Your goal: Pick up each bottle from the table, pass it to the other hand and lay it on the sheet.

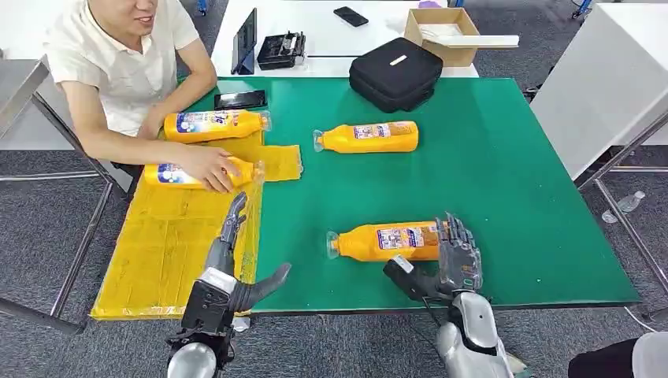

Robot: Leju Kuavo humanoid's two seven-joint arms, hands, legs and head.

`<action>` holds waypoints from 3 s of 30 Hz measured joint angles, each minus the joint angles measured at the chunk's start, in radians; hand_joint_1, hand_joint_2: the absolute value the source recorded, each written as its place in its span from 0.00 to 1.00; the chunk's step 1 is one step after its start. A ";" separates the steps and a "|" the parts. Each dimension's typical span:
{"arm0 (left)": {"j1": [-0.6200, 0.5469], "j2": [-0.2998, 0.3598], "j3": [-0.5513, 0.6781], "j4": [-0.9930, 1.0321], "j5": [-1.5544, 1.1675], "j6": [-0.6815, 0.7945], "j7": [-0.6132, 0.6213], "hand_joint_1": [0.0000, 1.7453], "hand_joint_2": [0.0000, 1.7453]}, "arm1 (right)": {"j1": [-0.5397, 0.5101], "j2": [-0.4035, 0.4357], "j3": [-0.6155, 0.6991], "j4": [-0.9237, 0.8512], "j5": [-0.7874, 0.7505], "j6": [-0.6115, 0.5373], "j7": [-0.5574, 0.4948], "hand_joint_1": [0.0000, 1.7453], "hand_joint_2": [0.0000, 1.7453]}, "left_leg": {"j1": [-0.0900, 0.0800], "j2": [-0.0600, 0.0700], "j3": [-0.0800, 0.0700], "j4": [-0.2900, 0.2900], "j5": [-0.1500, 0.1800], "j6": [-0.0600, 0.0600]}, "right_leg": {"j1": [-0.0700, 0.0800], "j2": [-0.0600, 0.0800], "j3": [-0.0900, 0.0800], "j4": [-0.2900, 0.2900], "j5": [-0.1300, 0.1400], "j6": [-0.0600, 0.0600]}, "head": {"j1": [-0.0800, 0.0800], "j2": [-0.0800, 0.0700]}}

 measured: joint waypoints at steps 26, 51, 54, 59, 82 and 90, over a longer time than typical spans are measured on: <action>-0.014 0.000 -0.014 0.014 -0.010 0.002 0.000 0.00 1.00 | -0.079 -0.043 0.081 0.083 0.023 0.017 0.029 0.00 1.00 | 0.000 0.000 0.000 0.000 0.000 0.000 | 0.000 0.000 0.000 0.000 0.000 0.000 | 0.000 0.000; -0.042 0.003 -0.048 0.055 -0.030 -0.008 0.018 0.00 1.00 | -0.233 -0.114 0.145 0.303 -0.057 0.113 -0.016 1.00 1.00 | 0.000 0.000 0.003 0.000 0.000 0.000 | 0.000 0.000 0.003 0.000 0.001 0.000 | 0.000 0.000; -0.045 0.003 -0.048 0.059 -0.030 -0.008 0.018 0.00 1.00 | -0.243 -0.123 0.152 0.317 -0.058 0.113 -0.018 1.00 1.00 | 0.000 0.000 0.003 0.000 0.000 0.000 | 0.000 0.000 0.003 0.000 0.001 0.000 | 0.000 0.000; -0.047 0.003 -0.049 0.063 -0.030 -0.009 0.018 0.00 1.00 | -0.253 -0.131 0.158 0.337 -0.101 0.119 -0.029 1.00 1.00 | 0.000 0.000 0.005 0.000 0.000 0.000 | 0.000 0.000 0.003 0.000 0.001 0.000 | 0.000 0.000; -0.049 0.003 -0.045 0.076 0.163 -0.063 0.067 0.00 1.00 | -0.178 -0.186 0.162 0.209 -0.606 0.301 -0.172 1.00 1.00 | 0.000 0.001 0.015 0.000 -0.003 0.000 | 0.001 0.001 0.014 -0.001 0.000 0.000 | 0.000 0.000; -0.053 0.003 -0.029 0.134 0.362 -0.105 0.145 0.00 1.00 | -0.094 -0.175 0.179 0.029 -0.758 0.382 -0.200 1.00 1.00 | 0.000 0.002 0.010 0.000 -0.002 0.000 | 0.001 0.001 0.010 -0.001 0.000 0.000 | 0.000 0.000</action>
